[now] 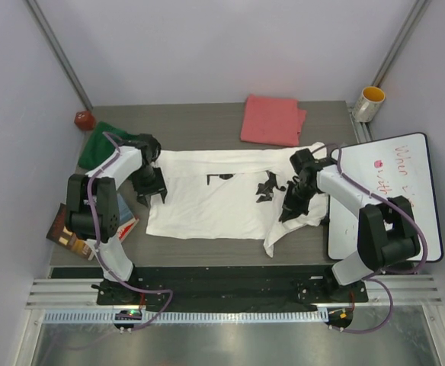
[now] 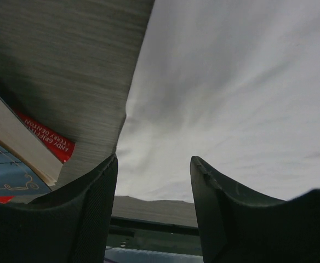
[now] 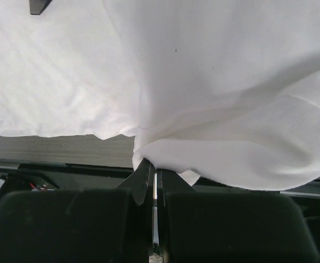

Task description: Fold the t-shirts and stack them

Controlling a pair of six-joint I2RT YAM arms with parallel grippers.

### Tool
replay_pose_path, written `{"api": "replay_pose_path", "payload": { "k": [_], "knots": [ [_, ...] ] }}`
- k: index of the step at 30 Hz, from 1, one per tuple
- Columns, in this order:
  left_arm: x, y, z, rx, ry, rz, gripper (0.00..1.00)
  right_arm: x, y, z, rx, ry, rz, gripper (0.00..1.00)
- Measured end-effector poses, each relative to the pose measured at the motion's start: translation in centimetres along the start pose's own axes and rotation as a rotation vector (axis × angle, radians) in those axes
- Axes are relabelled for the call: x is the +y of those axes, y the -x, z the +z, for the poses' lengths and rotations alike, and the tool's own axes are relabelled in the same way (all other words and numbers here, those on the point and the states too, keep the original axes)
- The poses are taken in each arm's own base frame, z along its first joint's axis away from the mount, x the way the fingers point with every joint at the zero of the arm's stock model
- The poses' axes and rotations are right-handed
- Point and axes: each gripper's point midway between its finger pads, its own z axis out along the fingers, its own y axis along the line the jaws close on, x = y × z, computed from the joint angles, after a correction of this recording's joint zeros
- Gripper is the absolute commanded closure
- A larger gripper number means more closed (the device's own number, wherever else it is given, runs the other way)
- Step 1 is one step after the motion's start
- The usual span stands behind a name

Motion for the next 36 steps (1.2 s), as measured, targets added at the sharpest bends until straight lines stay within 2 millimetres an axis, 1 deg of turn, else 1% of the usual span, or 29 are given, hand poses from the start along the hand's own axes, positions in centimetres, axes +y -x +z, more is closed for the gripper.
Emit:
{"api": "replay_pose_path", "payload": {
  "k": [4, 7, 11, 14, 19, 28, 36],
  "knots": [
    [1.9, -2.3, 0.9, 0.068, 0.002, -0.057, 0.44, 0.0, 0.8, -0.2, 0.000, -0.003, -0.004, 0.99],
    [2.5, -2.7, 0.9, 0.080, -0.005, -0.098, 0.44, -0.1, 1.1, -0.3, 0.009, -0.010, -0.013, 0.99],
    [2.6, -2.3, 0.3, 0.057, -0.019, -0.113, 0.44, 0.0, 1.6, -0.3, 0.018, -0.016, -0.033, 0.99],
    [2.5, -2.6, 0.0, 0.051, -0.032, -0.115, 0.44, 0.2, 2.0, -0.3, 0.021, -0.015, -0.051, 0.99],
    [3.1, -4.4, 0.5, 0.086, -0.026, -0.133, 0.44, 0.3, 2.5, -0.3, 0.020, -0.014, -0.064, 0.99],
    [4.0, -6.3, 1.4, 0.129, -0.008, -0.147, 0.44, -0.4, 3.3, -0.7, 0.009, -0.011, -0.041, 0.99],
    [4.3, -7.8, 2.2, 0.161, -0.016, -0.152, 0.46, -1.0, 3.9, -0.9, 0.001, -0.007, -0.007, 0.99]
  ]
}}
